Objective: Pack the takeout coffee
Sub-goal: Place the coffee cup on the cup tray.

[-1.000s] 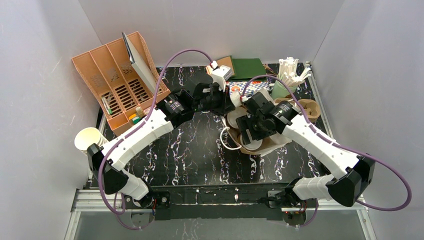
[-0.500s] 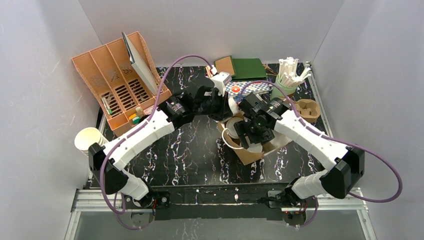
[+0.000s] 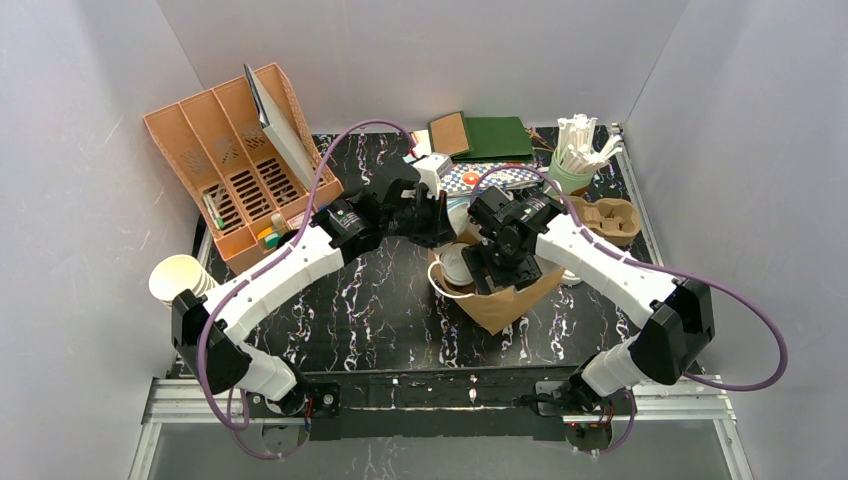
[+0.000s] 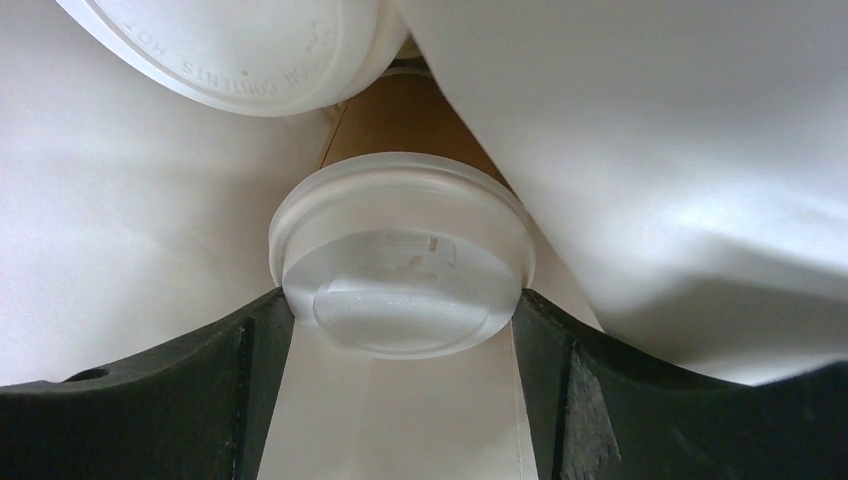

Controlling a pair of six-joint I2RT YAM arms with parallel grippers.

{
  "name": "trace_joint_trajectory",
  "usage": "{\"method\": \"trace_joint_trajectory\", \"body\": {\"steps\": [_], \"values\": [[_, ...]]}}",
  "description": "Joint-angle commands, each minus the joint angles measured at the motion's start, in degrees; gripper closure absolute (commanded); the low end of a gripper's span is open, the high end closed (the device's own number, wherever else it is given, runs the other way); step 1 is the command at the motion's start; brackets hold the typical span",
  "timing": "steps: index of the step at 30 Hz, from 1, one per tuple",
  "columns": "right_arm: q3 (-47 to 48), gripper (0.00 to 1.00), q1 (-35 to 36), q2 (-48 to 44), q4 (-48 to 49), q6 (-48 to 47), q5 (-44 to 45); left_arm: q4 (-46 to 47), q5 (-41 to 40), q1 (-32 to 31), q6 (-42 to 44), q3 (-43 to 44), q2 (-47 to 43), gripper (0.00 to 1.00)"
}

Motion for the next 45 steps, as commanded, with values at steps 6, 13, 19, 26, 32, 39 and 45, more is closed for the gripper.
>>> {"method": "trace_joint_trajectory", "body": {"steps": [6, 13, 19, 26, 32, 39, 45], "values": [[-2.41, 0.73, -0.37, 4.16, 2.39, -1.27, 1.93, 1.0, 5.32, 0.93, -0.47, -0.55, -1.38, 1.0], [-5.18, 0.73, -0.31, 4.8, 5.66, -1.92, 1.95, -1.87, 0.28, 2.79, 0.41, 1.04, -0.12, 1.0], [-6.45, 0.72, -0.37, 6.01, 7.48, -1.95, 2.35, -4.97, -0.72, 4.18, 1.51, 4.23, 3.77, 1.0], [-8.19, 0.72, -0.31, 6.08, 8.72, -1.51, 3.3, -6.59, -2.26, 4.5, 2.32, 6.91, 6.41, 1.0], [-9.51, 0.71, -0.29, 6.32, 9.85, -0.78, 4.05, -8.71, -5.86, 4.81, 2.43, 7.63, 6.51, 1.0], [-9.99, 0.71, 0.67, 7.55, 10.18, 0.45, 6.84, -10.05, -7.64, 4.96, 2.52, 8.62, 7.25, 1.0], [-11.15, 0.71, 1.96, 8.57, 10.56, 2.21, 8.19, -10.02, -7.77, 5.11, 2.52, 8.8, 7.43, 1.0]]}}
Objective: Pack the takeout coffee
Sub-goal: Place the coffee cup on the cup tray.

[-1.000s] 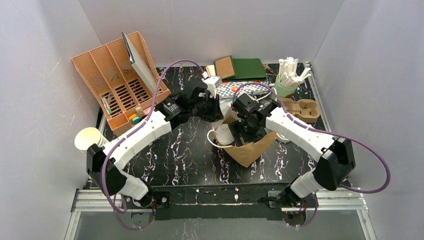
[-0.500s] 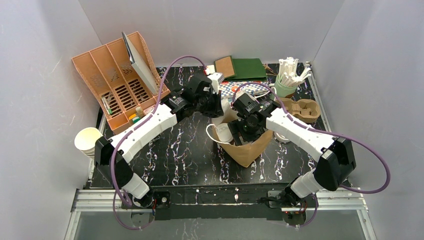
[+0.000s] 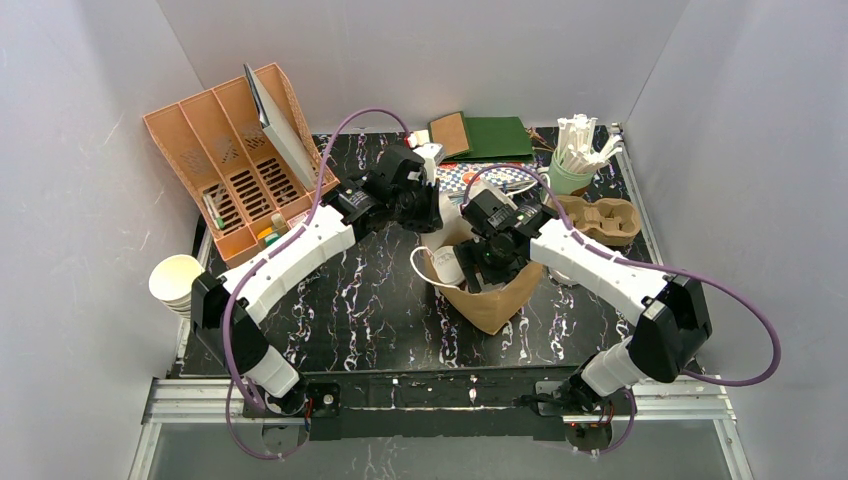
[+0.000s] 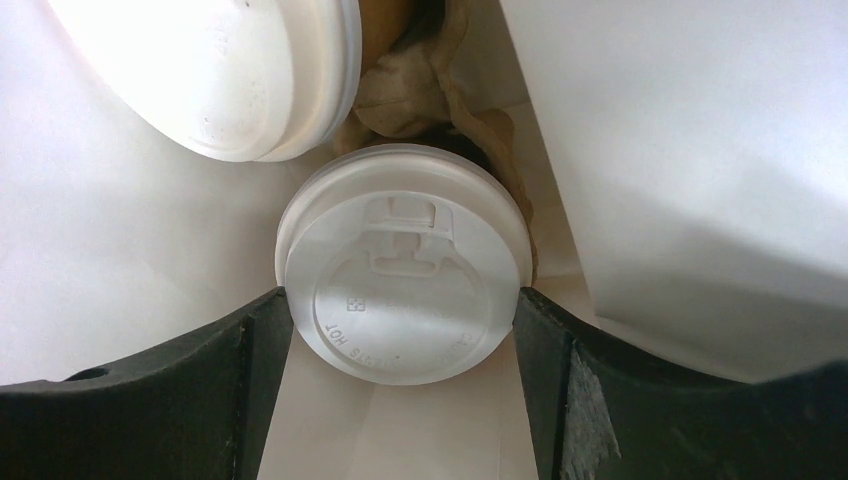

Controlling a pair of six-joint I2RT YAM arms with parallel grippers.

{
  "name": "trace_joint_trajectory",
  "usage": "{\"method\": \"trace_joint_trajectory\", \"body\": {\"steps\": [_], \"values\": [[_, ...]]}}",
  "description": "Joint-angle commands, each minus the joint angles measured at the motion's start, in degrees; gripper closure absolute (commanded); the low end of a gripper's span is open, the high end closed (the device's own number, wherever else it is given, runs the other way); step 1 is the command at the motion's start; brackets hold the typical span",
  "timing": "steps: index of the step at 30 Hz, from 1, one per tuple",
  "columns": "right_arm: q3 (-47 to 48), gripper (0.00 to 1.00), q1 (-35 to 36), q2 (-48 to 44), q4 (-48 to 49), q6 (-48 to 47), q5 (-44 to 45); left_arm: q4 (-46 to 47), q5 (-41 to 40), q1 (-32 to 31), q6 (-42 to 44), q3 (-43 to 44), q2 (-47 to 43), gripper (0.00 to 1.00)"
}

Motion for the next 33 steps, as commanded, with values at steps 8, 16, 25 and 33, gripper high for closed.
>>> {"method": "trace_joint_trajectory", "body": {"steps": [8, 16, 25, 33], "values": [[-9.83, 0.71, 1.24, 7.75, 1.64, 2.6, 6.87, -2.01, -0.75, 0.93, 0.99, 2.11, 0.81, 1.0], [-5.8, 0.64, 1.23, 5.79, -1.12, 2.27, 8.65, -1.87, -0.27, 1.1, 1.08, 2.22, 1.03, 1.0], [2.2, 0.02, 1.23, 3.52, -6.2, 2.17, 10.04, -1.86, 1.14, 1.09, 1.75, 2.47, 1.3, 1.0], [8.09, 0.02, 1.22, 1.04, -9.31, 1.31, 10.41, -3.32, 0.97, 1.12, 3.24, 3.84, 1.5, 1.0]]}}
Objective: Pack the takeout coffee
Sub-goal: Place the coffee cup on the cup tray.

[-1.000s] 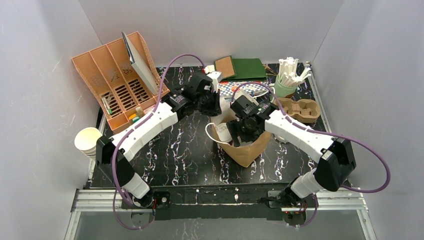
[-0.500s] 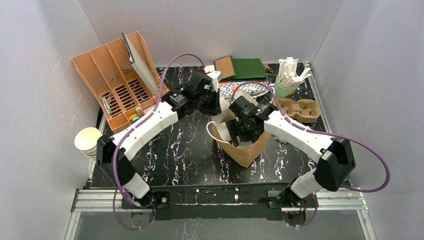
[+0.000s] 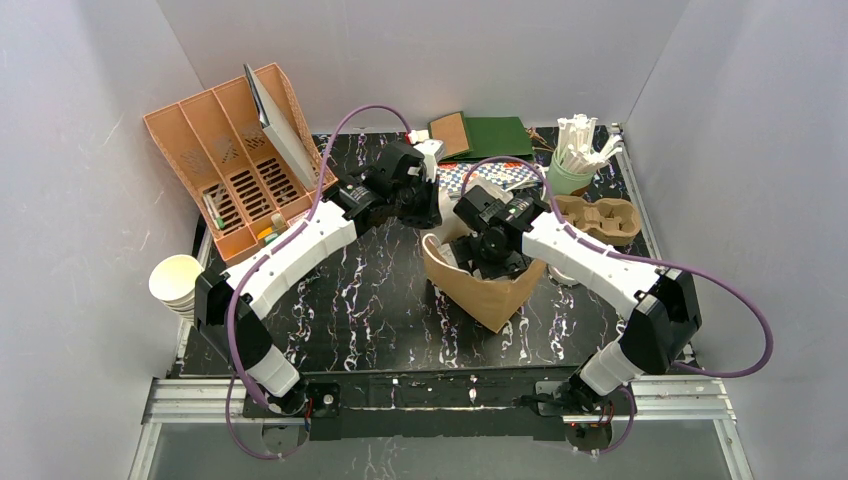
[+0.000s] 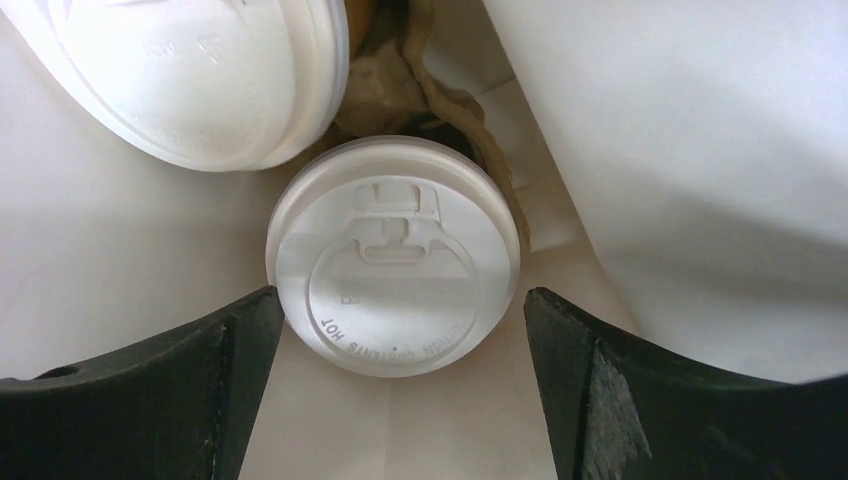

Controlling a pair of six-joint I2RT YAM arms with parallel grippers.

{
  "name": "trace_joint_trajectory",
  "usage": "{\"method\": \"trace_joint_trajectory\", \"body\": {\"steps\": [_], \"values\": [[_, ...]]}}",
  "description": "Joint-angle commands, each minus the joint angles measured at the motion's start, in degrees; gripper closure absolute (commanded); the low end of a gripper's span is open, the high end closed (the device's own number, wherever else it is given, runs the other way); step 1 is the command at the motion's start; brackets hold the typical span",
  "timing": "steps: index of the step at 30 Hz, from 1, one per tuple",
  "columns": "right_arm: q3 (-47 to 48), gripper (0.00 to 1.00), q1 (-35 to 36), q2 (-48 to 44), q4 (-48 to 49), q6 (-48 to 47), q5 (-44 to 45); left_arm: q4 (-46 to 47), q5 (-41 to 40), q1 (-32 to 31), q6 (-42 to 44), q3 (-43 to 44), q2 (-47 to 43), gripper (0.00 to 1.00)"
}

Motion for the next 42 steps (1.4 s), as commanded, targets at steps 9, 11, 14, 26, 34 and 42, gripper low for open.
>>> {"method": "trace_joint_trajectory", "body": {"steps": [9, 11, 14, 26, 34, 42], "values": [[5.88, 0.02, -0.16, -2.66, -5.91, -2.2, 1.52, -4.83, 0.57, 0.4, 2.42, 2.32, -0.03, 1.0], [6.77, 0.02, -0.24, -2.87, -5.91, -2.6, 0.17, -4.79, 0.63, 0.4, 2.63, 2.07, -0.15, 1.0], [7.97, 0.02, -0.2, -3.02, -6.08, -3.62, -2.06, -4.89, 0.55, 0.33, 2.86, 2.03, -0.26, 1.0], [11.75, 0.02, -0.17, -3.88, -6.91, -5.16, -5.01, -4.79, -0.02, 0.38, 3.16, 1.57, -1.07, 1.0], [9.87, 0.02, -0.16, -4.41, -5.27, -5.78, -3.76, -5.2, -1.38, 0.4, 4.25, 3.28, -0.89, 1.0], [12.41, 0.02, -0.17, -4.02, -4.71, -6.09, -3.92, -6.37, -2.34, 0.39, 5.68, 3.02, -1.08, 1.0]]}}
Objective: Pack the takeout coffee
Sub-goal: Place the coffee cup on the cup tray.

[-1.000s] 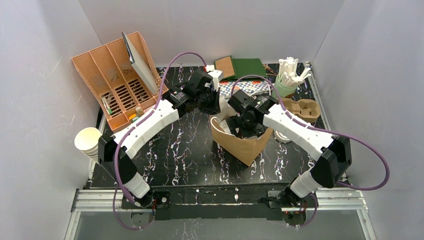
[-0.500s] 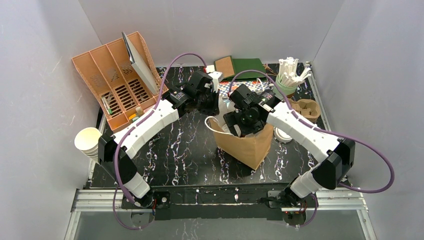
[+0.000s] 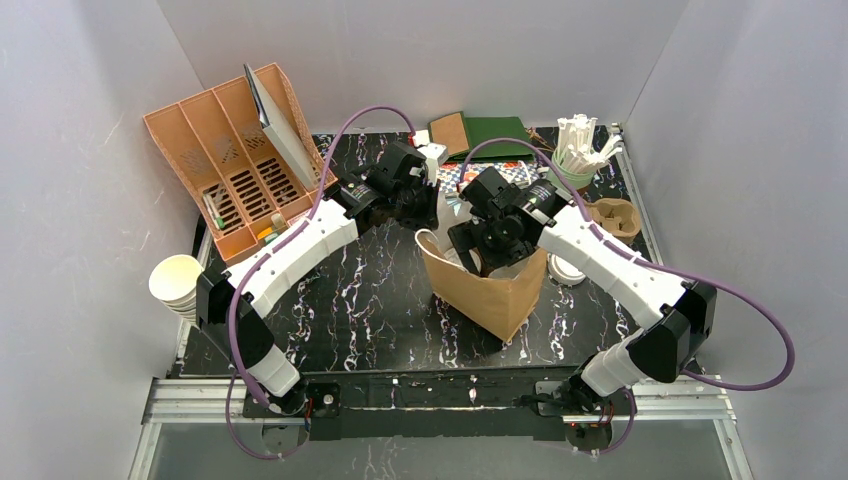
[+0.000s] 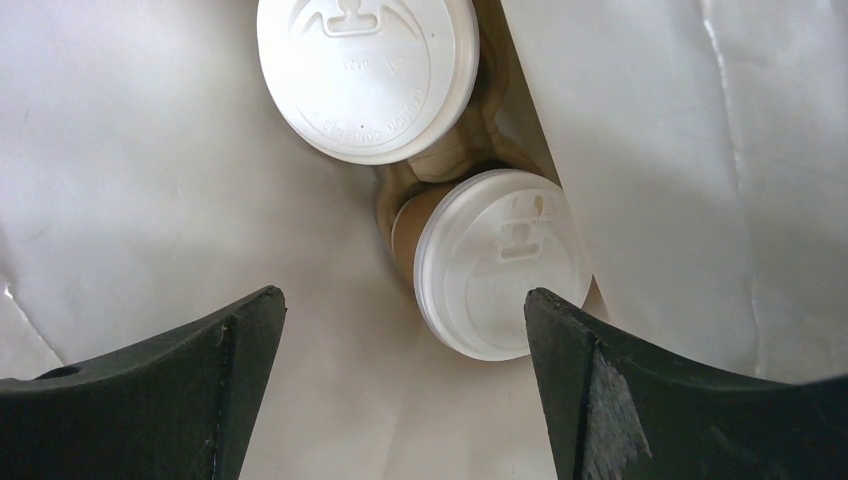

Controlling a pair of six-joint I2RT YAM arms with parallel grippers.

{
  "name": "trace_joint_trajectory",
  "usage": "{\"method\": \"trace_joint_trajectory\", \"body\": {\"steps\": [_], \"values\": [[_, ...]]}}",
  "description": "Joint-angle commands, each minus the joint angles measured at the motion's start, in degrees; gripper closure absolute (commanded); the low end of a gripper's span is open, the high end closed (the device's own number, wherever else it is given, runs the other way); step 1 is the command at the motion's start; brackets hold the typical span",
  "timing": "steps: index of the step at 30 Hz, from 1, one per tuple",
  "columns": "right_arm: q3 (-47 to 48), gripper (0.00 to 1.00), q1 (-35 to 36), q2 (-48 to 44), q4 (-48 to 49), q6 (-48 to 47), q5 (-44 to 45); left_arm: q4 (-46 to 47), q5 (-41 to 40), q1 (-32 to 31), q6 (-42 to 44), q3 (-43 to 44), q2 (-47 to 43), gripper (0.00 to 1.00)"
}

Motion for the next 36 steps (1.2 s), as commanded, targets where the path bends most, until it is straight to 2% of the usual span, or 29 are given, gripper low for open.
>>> {"method": "trace_joint_trajectory", "body": {"steps": [1, 19, 32, 36], "values": [[3.63, 0.02, -0.15, -1.05, 0.79, -0.8, 0.37, -2.64, -1.95, 0.32, 2.09, 1.74, -1.56, 1.0], [11.75, 0.02, -0.18, -2.68, 4.13, -1.5, 0.29, -4.71, -3.29, 0.27, 4.64, 1.95, -1.46, 1.0], [15.09, 0.02, -0.21, -5.32, 12.09, -3.18, -4.37, -5.78, -4.47, 0.29, 5.56, 4.09, -1.55, 1.0], [16.68, 0.05, -0.19, -5.23, 12.82, -2.27, -0.45, -5.79, -5.83, 0.33, 5.87, 4.69, -1.66, 1.0]]}}
